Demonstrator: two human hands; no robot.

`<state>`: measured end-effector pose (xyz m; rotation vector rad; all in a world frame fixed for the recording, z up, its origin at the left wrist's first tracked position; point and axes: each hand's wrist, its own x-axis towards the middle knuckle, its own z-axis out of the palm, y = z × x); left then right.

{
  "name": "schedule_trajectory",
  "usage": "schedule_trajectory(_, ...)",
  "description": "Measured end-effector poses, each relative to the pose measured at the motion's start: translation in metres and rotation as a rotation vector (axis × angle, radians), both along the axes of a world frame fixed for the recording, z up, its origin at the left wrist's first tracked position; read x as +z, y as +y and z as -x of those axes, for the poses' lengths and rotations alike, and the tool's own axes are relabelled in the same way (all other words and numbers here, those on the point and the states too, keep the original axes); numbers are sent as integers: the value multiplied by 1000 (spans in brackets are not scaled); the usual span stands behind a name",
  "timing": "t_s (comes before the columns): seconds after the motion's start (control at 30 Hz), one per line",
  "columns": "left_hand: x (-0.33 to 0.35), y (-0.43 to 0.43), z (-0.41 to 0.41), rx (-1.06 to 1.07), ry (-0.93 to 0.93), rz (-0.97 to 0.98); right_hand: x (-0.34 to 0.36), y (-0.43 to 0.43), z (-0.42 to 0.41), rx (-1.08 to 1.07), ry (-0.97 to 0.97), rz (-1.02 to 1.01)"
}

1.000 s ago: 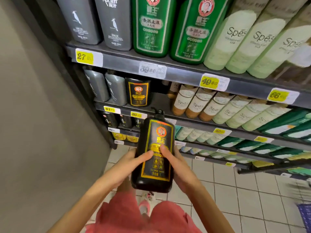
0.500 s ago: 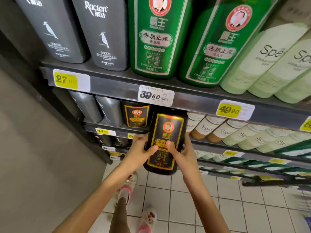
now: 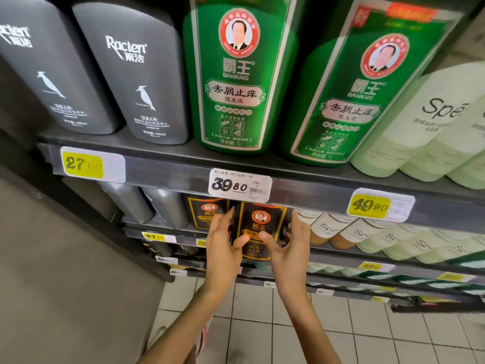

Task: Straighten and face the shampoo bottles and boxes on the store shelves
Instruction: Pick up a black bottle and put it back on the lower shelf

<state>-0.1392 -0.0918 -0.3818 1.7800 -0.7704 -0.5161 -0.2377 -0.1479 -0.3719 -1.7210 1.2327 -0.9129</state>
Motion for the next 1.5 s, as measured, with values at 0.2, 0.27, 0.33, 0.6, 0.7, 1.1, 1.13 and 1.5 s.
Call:
schedule_trajectory(0.2, -14, -8, 6, 44, 30, 112, -11, 3, -5, -73, -52, 53)
schedule_trajectory(0.27, -19, -10, 9, 65, 53, 124, -16, 3, -7, -111, -85, 52)
schedule_trajectory(0.33, -24, -12, 10, 87, 53, 129, -19, 2, -8, -141, -100, 49)
schedule_trajectory(0.6, -36, -16, 10, 77, -18, 194, -31, 2, -13, -158, -168, 110)
schedule_trajectory(0.7, -38, -18, 11, 86, -51, 208, -39, 1, -15, -176, -182, 113)
schedule_trajectory(1.1, -35, -21, 6, 148, -27, -85, -43, 4, -19, -294, -94, -136)
schedule_trajectory(1.13, -33, -22, 5, 146, -34, -109, -42, 3, -19, -306, -72, -144)
schedule_trajectory(1.5, -28, -35, 9, 258, -61, -192, -45, -3, -34, -466, -79, -212)
